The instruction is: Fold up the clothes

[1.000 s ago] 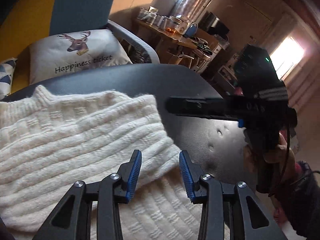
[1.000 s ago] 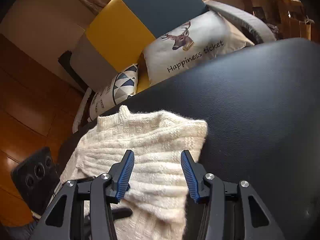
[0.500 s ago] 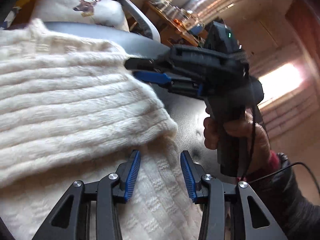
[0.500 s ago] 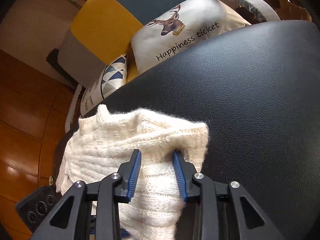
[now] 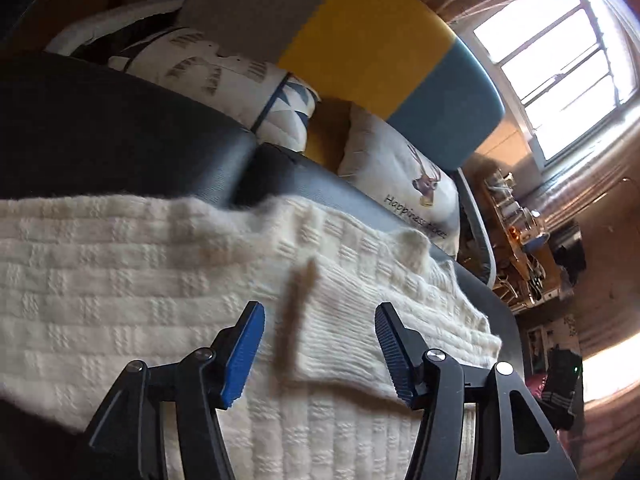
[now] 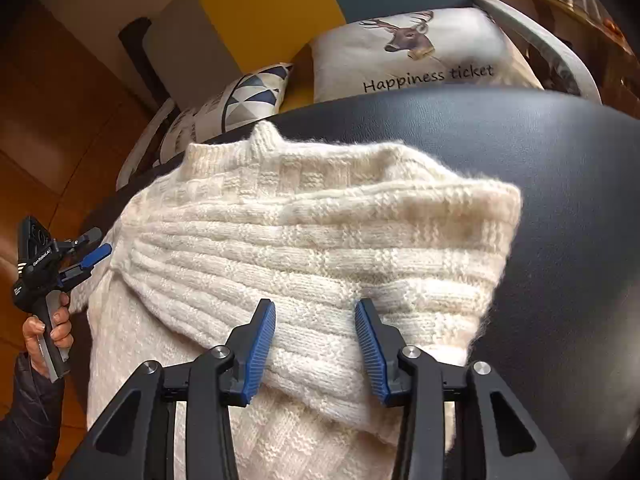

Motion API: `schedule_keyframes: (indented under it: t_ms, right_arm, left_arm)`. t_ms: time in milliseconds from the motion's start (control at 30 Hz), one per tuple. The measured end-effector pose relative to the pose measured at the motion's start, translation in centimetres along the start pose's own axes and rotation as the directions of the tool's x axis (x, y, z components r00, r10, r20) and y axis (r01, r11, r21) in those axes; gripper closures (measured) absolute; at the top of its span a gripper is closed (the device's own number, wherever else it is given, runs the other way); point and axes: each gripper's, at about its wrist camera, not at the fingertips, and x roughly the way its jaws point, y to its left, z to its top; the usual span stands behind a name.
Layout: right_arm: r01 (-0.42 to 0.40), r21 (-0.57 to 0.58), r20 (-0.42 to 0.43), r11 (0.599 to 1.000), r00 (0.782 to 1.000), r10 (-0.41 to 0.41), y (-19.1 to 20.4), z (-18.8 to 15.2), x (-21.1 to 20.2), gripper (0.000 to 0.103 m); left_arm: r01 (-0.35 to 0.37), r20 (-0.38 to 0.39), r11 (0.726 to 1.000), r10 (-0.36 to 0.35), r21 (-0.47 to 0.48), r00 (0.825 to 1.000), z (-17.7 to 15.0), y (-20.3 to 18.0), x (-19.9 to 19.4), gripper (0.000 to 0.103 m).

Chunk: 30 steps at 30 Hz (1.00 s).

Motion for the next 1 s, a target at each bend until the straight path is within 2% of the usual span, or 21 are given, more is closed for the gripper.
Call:
schedule_keyframes:
  t_ms: [133, 233, 267, 300, 333, 367, 433, 500, 567, 667, 767, 900, 1000]
  right_arm:
    - [-0.03, 0.071, 0.014, 0.997, 0.999, 0.029, -0.9, 0.1, -0.3, 0.061]
    - [-0.029, 0.089, 0.02, 0.996, 0.999, 0.028, -1.0, 0.2, -0.8, 0.061]
    - [-0.024, 0.089, 0.023, 0.996, 0.999, 0.022, -0.9, 0.3, -1.0, 0.061]
    - [-0.02, 0.087, 0.027, 0.996, 0.999, 0.017, -0.9, 0.3, -1.2, 0.061]
    - [-0.018, 0.089, 0.034, 0.996, 0.999, 0.015, -0.9, 0.3, -1.5, 0.061]
    - [-0.016, 0.092, 0.043, 0.996, 0.999, 0.012, -1.0, 0.2, -1.8, 0.061]
    - [-0.022, 0.123, 0.074, 0.992, 0.997, 0.013, -1.5, 0.1, -2.7, 0.061]
    - [-0.037, 0.165, 0.113, 0.986, 0.993, 0.018, -2.4, -0.1, -3.8, 0.061]
    - [-0.067, 0.223, 0.153, 0.972, 0.988, 0.032, -3.9, -0.6, -4.9, 0.061]
    - [-0.112, 0.31, 0.207, 0.944, 0.977, 0.048, -6.2, -1.5, -6.3, 0.061]
    - [-0.157, 0.382, 0.231, 0.911, 0.97, 0.07, -8.1, -2.6, -6.9, 0.061]
    - [-0.177, 0.374, 0.233, 0.91, 0.968, 0.092, -7.9, -3.4, -7.0, 0.06]
    - [-0.265, 0.327, 0.238, 0.907, 0.952, 0.192, -6.4, -3.2, -6.6, 0.059]
  left_arm:
    - [0.014, -0.098, 0.999, -0.01, 0.045, 0.995, 0.1, -0.4, 2.5, 0.043]
    - [-0.011, -0.101, 0.992, 0.024, 0.122, 0.995, -0.1, -2.0, 3.5, 0.043]
    - [-0.016, -0.098, 0.99, 0.03, 0.142, 0.995, -0.1, -2.4, 3.6, 0.046]
    - [-0.012, -0.103, 0.989, 0.028, 0.15, 0.994, 0.2, -2.4, 3.8, 0.072]
    - [-0.015, -0.107, 0.988, 0.032, 0.153, 0.994, 0.3, -2.4, 4.1, 0.088]
    - [-0.02, -0.111, 0.988, 0.038, 0.155, 0.993, 0.3, -2.5, 4.3, 0.097]
    - [-0.021, -0.09, 0.986, 0.037, 0.166, 0.995, 0.3, -3.0, 4.0, 0.097]
    - [0.042, -0.018, 0.987, -0.04, 0.157, 0.999, 0.8, -3.8, 1.8, 0.097]
    - [0.069, 0.05, 0.988, -0.076, 0.141, 0.996, 0.8, -4.1, -0.8, 0.097]
    - [-0.014, 0.08, 0.992, 0.004, 0.129, 0.997, 0.6, -2.7, -1.6, 0.097]
    - [-0.061, 0.039, 0.993, 0.058, 0.096, 0.998, 0.3, -1.1, -0.1, 0.097]
    - [-0.106, -0.01, 0.991, 0.107, 0.08, 0.994, -0.1, 0.0, 1.7, 0.097]
    - [-0.094, -0.016, 0.992, 0.096, 0.086, 0.995, -0.4, -0.7, 1.5, 0.096]
